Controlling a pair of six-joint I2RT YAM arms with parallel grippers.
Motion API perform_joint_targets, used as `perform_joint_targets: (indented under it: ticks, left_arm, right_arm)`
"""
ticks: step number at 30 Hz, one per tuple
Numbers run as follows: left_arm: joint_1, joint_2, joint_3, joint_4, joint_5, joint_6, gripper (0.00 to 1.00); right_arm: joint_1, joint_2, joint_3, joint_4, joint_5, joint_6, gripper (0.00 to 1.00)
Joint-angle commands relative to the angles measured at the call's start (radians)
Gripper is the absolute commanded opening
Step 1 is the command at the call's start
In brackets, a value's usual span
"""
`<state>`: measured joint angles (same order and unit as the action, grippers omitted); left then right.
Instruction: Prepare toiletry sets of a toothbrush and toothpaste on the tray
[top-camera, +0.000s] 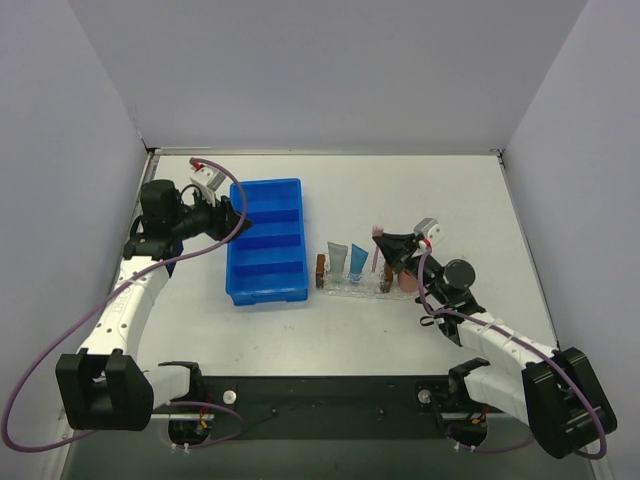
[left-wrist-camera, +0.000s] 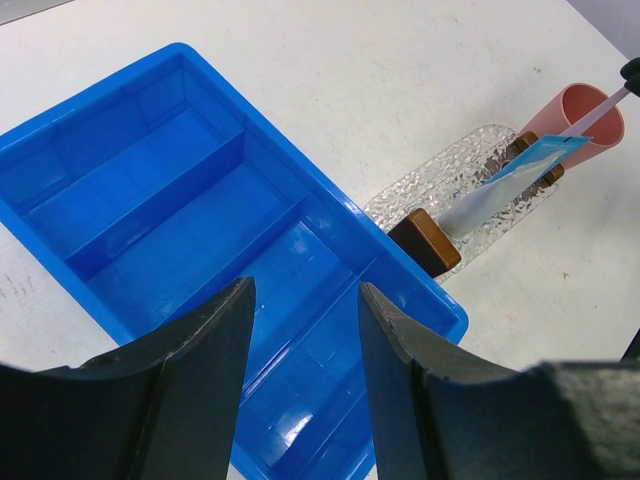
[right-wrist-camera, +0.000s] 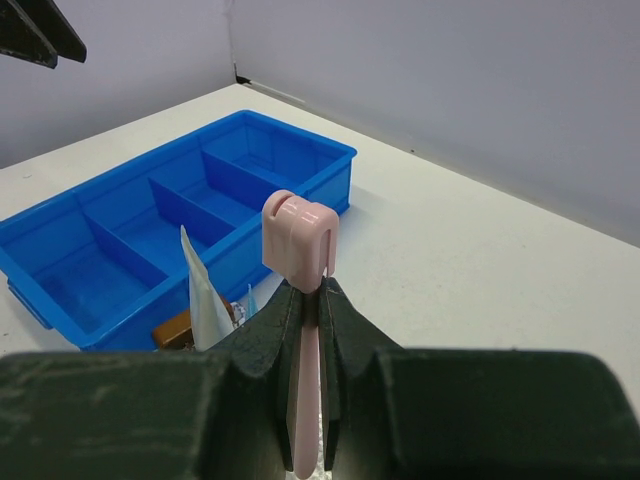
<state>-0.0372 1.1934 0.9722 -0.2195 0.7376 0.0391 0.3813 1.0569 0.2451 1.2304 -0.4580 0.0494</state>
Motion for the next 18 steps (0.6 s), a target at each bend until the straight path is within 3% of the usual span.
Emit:
perform_joint_targets:
  ticks: [1,18]
  left_arm:
    - [0.005,-0.031,-0.001,0.048,0.016,0.019,0.56]
    - [0.005,-0.040,-0.013,0.049,0.023,0.027,0.56]
  right_arm:
    - [0.005,0.014,-0.006,0.133,-0.047,0.003,0.00]
    - [0.022,0.080,-0.035,0.198,-0.057,-0.016,0.00]
